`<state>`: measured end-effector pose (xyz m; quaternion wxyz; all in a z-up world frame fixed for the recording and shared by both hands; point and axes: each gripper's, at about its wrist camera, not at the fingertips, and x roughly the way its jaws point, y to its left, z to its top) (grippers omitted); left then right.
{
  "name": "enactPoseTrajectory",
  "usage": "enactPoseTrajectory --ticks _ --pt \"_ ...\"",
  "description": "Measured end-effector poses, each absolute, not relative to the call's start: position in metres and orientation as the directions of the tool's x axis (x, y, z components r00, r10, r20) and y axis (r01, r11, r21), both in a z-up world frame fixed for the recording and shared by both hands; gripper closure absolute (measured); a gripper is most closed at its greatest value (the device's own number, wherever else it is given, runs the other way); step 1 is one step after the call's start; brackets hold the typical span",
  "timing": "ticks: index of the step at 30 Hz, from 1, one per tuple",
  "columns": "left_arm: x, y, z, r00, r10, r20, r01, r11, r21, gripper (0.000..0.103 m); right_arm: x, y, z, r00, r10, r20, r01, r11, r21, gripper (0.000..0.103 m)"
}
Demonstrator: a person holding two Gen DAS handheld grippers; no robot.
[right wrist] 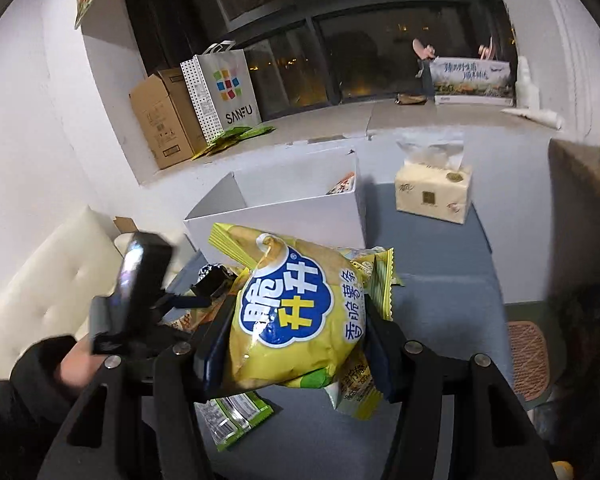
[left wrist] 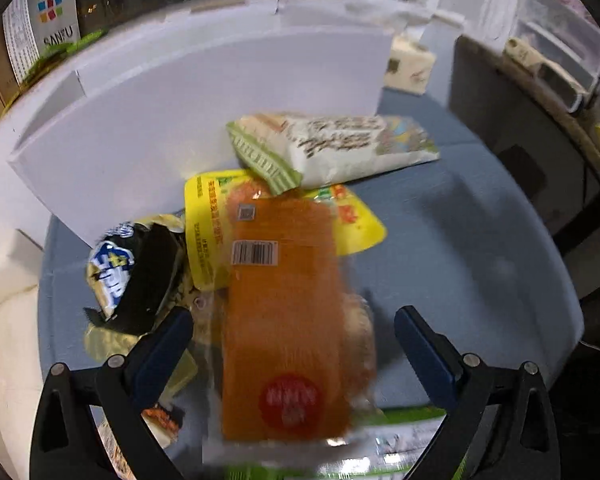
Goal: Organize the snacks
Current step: 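Grasp the yellow chip bag with the right tool while the left tool grasps the orange bread pack, then lift both packets into the white box and open both tools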
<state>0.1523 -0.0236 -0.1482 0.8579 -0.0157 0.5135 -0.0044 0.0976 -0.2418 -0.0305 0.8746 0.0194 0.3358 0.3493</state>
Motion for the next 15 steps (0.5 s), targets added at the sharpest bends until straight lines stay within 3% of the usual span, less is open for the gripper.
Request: enactPoseTrajectory --ticks 1,2,4,11,15 --pt "0.155 -0.022 -0.151 0.462 -0.017 -0.886 -0.023 0.999 -0.032 0.021 0.096 -0.244 -0.03 0.527 0.629 -0.572 -0.601 0.752 0.272 0.041" --pt "0.156 -0.021 -0.151 0.464 -0.025 -0.885 -0.025 0.999 -0.041 0.02 0.094 -0.243 -0.031 0.524 0.633 -0.57 -0.602 0.749 0.277 0.041" --pt "0.151 -0.02 -0.146 0.48 -0.034 -0.877 -0.015 0.999 -0.047 0.039 0.093 -0.244 -0.031 0.521 0.633 -0.573 -0.602 0.748 0.279 0.041" --pt "0.111 -0.008 -0.121 0.576 -0.148 -0.804 0.017 0.986 -0.169 0.045 0.086 -0.247 -0.037 0.511 0.636 -0.578 -0.601 0.745 0.288 0.041" --pt "0.08 -0.001 -0.103 0.623 -0.153 -0.767 0.009 0.982 -0.188 0.045 0.081 -0.243 -0.038 0.5 0.644 -0.579 -0.613 0.735 0.289 0.041"
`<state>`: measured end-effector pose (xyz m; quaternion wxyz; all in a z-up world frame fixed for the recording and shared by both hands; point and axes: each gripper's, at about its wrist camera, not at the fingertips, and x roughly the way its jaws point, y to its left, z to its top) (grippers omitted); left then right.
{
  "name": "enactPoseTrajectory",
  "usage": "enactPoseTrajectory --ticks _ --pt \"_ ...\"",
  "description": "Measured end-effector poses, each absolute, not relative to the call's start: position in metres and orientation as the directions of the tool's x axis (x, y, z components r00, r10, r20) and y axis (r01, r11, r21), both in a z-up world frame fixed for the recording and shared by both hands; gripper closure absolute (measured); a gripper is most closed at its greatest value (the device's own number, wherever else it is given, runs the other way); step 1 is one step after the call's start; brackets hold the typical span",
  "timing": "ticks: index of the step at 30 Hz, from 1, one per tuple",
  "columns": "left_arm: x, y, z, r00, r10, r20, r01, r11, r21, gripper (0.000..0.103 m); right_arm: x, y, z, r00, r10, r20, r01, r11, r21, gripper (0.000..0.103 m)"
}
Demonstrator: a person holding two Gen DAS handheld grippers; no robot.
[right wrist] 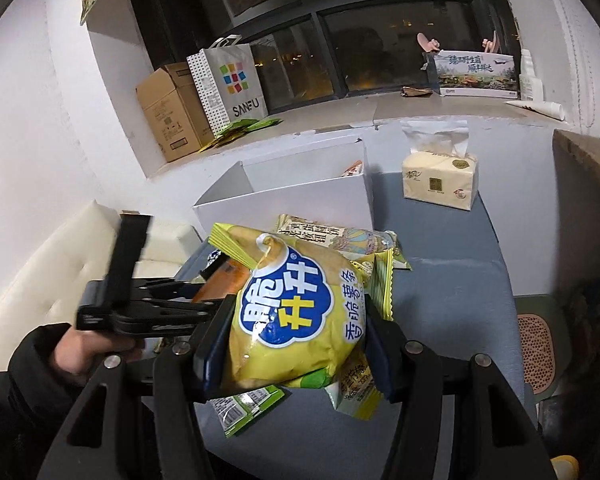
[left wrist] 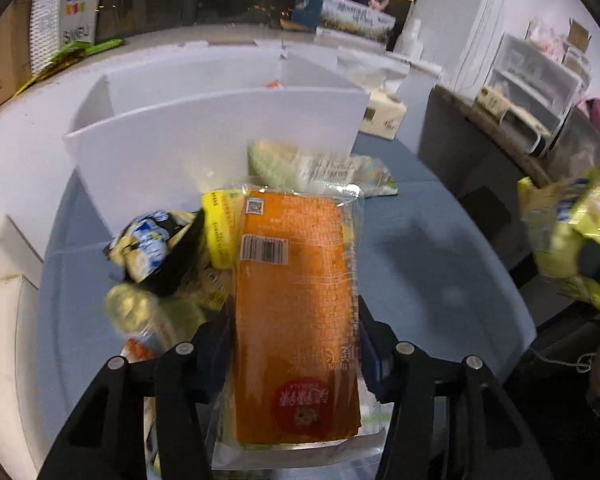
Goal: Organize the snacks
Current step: 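Lift both packets into the white box and open both tools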
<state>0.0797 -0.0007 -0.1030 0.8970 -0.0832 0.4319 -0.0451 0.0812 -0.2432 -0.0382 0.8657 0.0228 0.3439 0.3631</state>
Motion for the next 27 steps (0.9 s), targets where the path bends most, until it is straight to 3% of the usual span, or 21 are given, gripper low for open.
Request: enactPoseTrajectory --ticks 8,17,27 --pt "0.046 0.03 -0.046 0.785 -0.148 -0.601 -0.025 0.963 -0.27 0.045 0.082 -0.225 -0.033 0.485 0.659 -0.574 -0.65 0.712 0.268 0.041" --pt "0.119 0.092 0.021 0.882 -0.105 -0.459 -0.061 0.941 -0.334 0.045 0.148 -0.155 0.009 0.512 0.669 -0.539 -0.704 0.686 0.183 0.041" --pt "0.244 0.134 0.003 0.827 -0.086 -0.556 -0.14 0.926 -0.351 0.045 0.281 -0.08 0.011 0.51 0.605 -0.612 -0.633 0.745 0.21 0.041"
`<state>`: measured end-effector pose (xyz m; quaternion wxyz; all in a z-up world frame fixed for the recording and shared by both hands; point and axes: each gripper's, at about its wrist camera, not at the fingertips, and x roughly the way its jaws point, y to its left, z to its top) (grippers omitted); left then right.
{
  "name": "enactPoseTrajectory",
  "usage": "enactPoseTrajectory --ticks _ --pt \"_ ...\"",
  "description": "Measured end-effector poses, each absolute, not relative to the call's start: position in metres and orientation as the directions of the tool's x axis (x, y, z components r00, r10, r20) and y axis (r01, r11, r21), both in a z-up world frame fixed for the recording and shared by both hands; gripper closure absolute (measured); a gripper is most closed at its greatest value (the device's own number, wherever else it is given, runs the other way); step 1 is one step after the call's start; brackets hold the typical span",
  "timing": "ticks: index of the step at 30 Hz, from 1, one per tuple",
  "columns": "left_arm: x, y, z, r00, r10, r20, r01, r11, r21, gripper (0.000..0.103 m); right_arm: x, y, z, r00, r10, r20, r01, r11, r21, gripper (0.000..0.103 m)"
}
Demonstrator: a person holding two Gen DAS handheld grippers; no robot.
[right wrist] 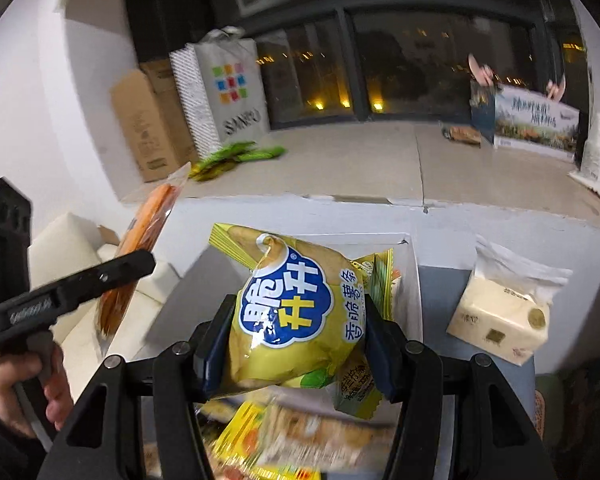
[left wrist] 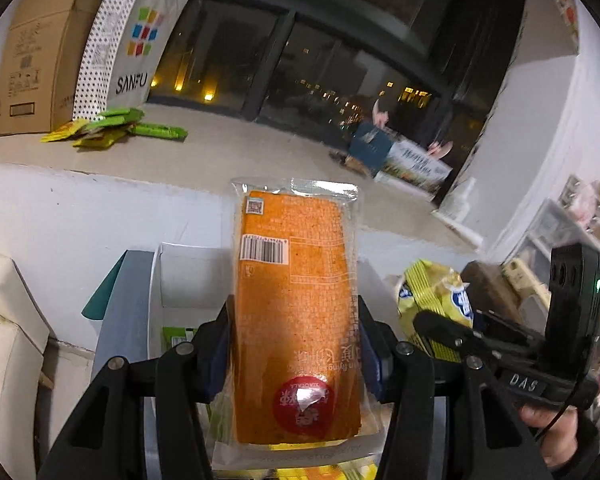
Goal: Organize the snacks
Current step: 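Lift both packets into the white box and open both tools, then lower both tools back toward the remaining snack pile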
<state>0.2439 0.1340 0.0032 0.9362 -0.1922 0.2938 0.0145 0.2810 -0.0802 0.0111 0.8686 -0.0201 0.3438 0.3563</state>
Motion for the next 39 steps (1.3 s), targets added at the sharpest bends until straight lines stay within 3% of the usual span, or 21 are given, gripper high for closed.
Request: enactPoseTrajectory --ticks 3,5,6,7,8,9,10,11,21,28,35,39 --pt "0.262 0.135 -0.012 0.798 -0.085 -0.597 -0.158 0.926 -0.343 0.043 0.311 -0.066 -0.002 0.473 0.596 -0.648 -0.611 0.752 0.245 0.041" --pt "0.269 0.138 -0.022 0.778 -0.067 -0.625 -0.193 0.921 -0.339 0.027 0.32 -0.06 -0.008 0.469 0.589 -0.658 -0.61 0.755 0.241 0.04" --pt "0.272 0.139 -0.026 0.768 -0.063 -0.637 -0.205 0.919 -0.338 0.008 0.323 -0.058 -0.012 0.463 0.587 -0.664 -0.608 0.755 0.244 0.039" --pt "0.273 0.142 -0.029 0.761 -0.048 -0.647 -0.225 0.916 -0.333 0.0 0.327 -0.056 -0.015 0.437 0.601 -0.67 -0.61 0.745 0.27 0.037" --pt "0.27 0.143 -0.031 0.761 -0.022 -0.648 -0.244 0.916 -0.318 0.0 0.33 -0.055 -0.019 0.405 0.616 -0.675 -0.613 0.731 0.3 0.03" --pt "0.268 0.144 -0.032 0.758 -0.015 -0.652 -0.246 0.92 -0.307 0.0 0.333 -0.055 -0.021 0.394 0.622 -0.677 -0.606 0.729 0.318 0.012" --pt "0.265 0.145 -0.032 0.761 -0.02 -0.648 -0.234 0.924 -0.303 0.0 0.334 -0.057 -0.022 0.406 0.623 -0.669 -0.592 0.737 0.327 0.001" --pt "0.262 0.146 -0.031 0.761 -0.013 -0.649 -0.235 0.926 -0.295 0.0 0.333 -0.06 -0.022 0.427 0.617 -0.661 -0.583 0.747 0.32 0.0" --pt "0.207 0.146 0.005 0.815 0.008 -0.579 -0.183 0.952 -0.245 0.0 0.311 -0.082 0.013 0.507 0.633 -0.586 -0.604 0.745 0.282 0.0" --pt "0.121 0.118 0.015 0.848 -0.002 -0.53 -0.124 0.972 -0.202 0.0 0.232 -0.118 0.04 0.529 0.699 -0.481 -0.704 0.678 0.212 0.0" --pt "0.034 0.082 -0.009 0.862 -0.085 -0.5 -0.049 0.967 -0.249 0.0 0.135 -0.163 0.029 0.566 0.708 -0.422 -0.752 0.654 0.089 0.0" --pt "0.003 0.062 -0.023 0.859 -0.107 -0.501 -0.02 0.97 -0.241 0.0 0.098 -0.189 0.005 0.567 0.707 -0.422 -0.747 0.657 0.097 0.0"
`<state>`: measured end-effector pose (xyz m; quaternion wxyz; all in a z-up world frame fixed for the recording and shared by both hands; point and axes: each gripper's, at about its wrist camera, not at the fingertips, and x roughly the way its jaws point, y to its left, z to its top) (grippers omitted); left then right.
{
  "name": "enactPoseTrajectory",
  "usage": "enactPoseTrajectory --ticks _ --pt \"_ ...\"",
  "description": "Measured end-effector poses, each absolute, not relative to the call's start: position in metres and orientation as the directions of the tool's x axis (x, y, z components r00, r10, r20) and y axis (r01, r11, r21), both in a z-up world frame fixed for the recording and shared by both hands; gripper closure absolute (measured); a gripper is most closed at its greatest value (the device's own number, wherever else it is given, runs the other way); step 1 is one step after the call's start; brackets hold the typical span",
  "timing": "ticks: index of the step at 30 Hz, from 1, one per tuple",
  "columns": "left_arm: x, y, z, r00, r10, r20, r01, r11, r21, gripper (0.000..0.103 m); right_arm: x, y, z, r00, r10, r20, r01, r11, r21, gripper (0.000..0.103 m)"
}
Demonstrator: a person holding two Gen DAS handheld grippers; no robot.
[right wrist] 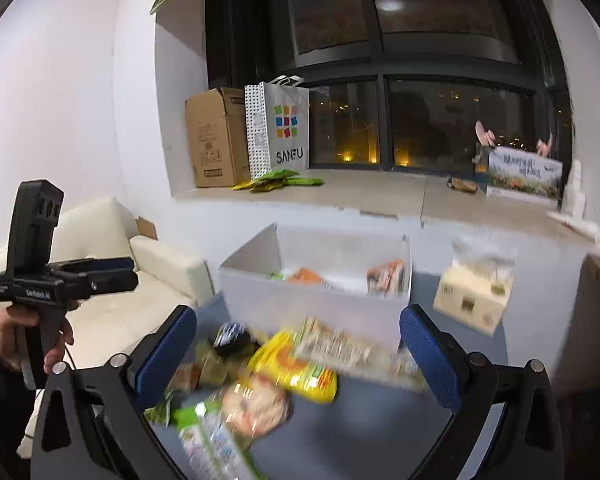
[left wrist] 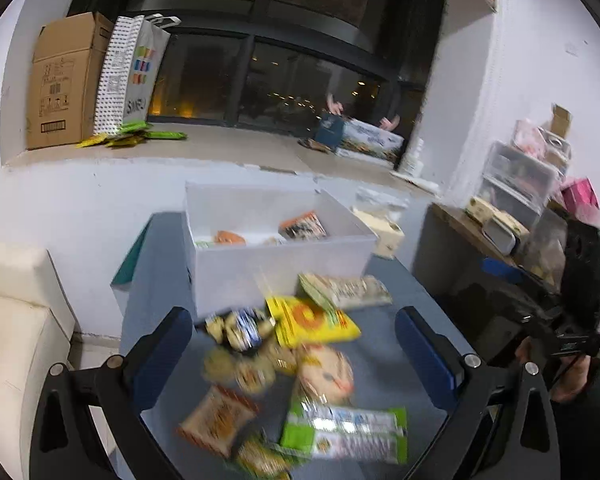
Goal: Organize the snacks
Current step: 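Lower both tools back toward the remaining snack pile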
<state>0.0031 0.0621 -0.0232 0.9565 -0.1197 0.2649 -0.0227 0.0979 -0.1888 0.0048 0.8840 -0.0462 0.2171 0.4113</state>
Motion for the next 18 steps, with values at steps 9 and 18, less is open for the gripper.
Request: enactPoseTrajectory --ticks 9,18 --pt "-0.013 0.03 -0.03 0.846 -0.154 -0.511 0.04 0.973 -0.227 0.0 0.07 -0.215 -0.052 0.596 0.619 -0.512 -0.695 0.717 0.058 0.0" --pt "-0.013 0.023 -0.028 0.842 -0.178 -0.509 0.069 0.972 -0.225 0.0 0.107 -0.196 -0.059 0.631 0.547 -0.549 -0.7 0.707 -0.1 0.0"
